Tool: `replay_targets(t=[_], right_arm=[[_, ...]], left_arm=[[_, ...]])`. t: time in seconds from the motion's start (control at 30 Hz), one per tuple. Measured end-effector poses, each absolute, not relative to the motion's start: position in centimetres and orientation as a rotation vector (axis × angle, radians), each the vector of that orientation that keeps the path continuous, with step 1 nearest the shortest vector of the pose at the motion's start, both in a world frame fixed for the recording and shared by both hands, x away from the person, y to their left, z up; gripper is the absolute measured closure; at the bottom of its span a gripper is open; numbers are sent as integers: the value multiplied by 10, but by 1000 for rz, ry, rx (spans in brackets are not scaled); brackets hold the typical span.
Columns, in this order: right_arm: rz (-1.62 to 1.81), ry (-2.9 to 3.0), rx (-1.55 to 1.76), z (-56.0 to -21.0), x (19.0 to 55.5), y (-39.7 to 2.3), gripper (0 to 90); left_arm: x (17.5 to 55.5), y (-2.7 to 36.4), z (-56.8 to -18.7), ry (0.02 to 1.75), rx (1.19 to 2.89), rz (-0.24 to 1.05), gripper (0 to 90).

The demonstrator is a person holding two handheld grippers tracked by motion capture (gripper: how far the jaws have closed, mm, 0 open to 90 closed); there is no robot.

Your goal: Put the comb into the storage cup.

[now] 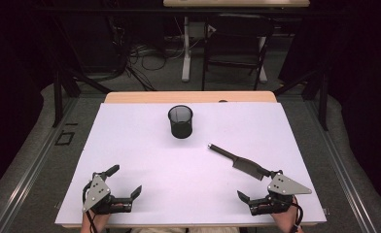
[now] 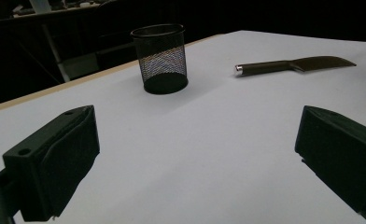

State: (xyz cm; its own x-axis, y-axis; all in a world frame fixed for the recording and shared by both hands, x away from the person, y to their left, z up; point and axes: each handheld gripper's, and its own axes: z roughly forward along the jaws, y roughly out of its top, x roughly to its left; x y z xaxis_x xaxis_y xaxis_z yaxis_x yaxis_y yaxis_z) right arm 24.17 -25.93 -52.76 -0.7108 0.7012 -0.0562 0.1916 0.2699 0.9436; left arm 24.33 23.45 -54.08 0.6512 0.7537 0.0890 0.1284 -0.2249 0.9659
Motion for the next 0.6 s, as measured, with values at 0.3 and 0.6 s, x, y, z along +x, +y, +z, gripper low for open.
replay_targets(t=[0.3, 0.6], right_arm=[[1418, 2106, 826, -528, 249, -253, 0], [1385, 2140, 842, -529, 258, -245, 0]], left_arm=[[244, 233, -540, 716, 1735, 688, 0], [245, 233, -539, 719, 1744, 690, 0]])
